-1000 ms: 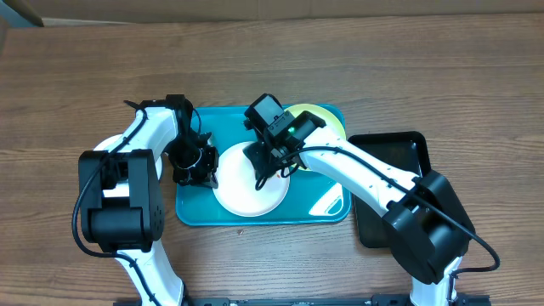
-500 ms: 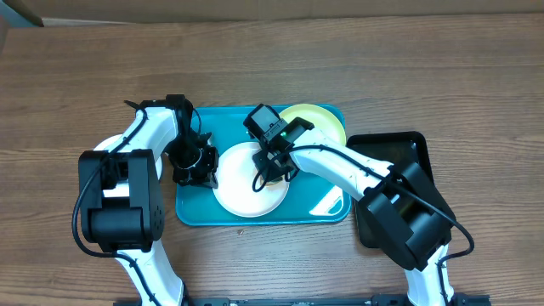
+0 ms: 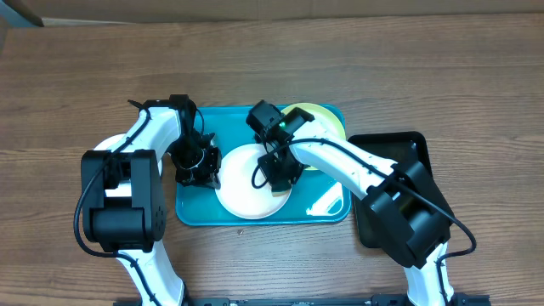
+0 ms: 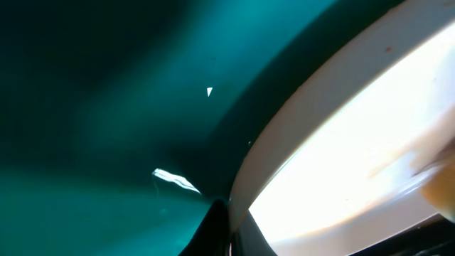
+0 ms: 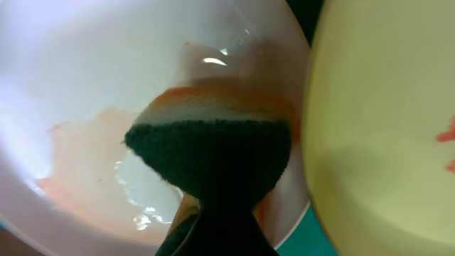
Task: Clean dirty plates on tray and stack at the side
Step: 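Move the sponge back toward the black tray with the right gripper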
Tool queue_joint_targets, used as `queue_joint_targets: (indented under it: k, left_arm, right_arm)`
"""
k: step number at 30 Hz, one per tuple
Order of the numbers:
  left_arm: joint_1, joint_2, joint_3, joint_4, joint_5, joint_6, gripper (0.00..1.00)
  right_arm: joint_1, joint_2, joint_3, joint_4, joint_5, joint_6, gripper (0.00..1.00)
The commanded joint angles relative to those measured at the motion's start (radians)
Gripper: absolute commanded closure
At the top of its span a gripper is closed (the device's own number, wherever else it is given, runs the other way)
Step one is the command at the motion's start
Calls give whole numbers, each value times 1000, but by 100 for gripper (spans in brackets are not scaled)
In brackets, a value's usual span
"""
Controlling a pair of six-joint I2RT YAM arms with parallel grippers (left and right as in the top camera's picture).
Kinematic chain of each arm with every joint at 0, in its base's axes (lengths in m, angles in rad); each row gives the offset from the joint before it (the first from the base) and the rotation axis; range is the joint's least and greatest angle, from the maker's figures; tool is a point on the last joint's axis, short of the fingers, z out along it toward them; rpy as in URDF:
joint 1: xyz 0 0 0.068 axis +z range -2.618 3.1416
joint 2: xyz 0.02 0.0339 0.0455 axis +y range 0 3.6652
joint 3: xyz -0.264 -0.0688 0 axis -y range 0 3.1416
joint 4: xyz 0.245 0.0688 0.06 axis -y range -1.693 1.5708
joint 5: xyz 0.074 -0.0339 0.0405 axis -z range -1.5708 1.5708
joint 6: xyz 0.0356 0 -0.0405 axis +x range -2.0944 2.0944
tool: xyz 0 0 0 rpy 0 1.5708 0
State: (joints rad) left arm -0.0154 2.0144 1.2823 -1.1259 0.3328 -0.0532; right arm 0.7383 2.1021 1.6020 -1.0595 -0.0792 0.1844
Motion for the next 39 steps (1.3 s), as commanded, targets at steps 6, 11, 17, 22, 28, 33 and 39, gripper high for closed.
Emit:
queue_joint_targets:
  k: [6, 11, 17, 22, 28, 33, 39]
  left_arm:
    - [11, 18, 2, 4, -36, -9, 96]
    - [11, -26, 44, -19, -118, -53, 96]
    - [11, -161, 76, -15, -193, -106, 96]
    - [-6, -269, 76, -15, -306, -133, 96]
    - [-50, -379, 76, -29, -443, -139, 96]
    - [-114, -378, 76, -133, -512, -66, 96]
    - [-148, -365, 76, -196, -516, 6, 96]
  right_arm:
    - [-66, -117, 116, -32, 8, 136, 96]
    - [-214, -194, 116, -126, 45, 233, 96]
    - [-404, -223, 116, -217, 21, 239, 96]
    - [-527, -223, 86, -265, -36, 229, 96]
    - [-599, -223, -55, -259, -46, 208, 96]
    - [-599, -223, -220, -196, -46, 204, 96]
    - [-599, -223, -272, -166, -46, 201, 96]
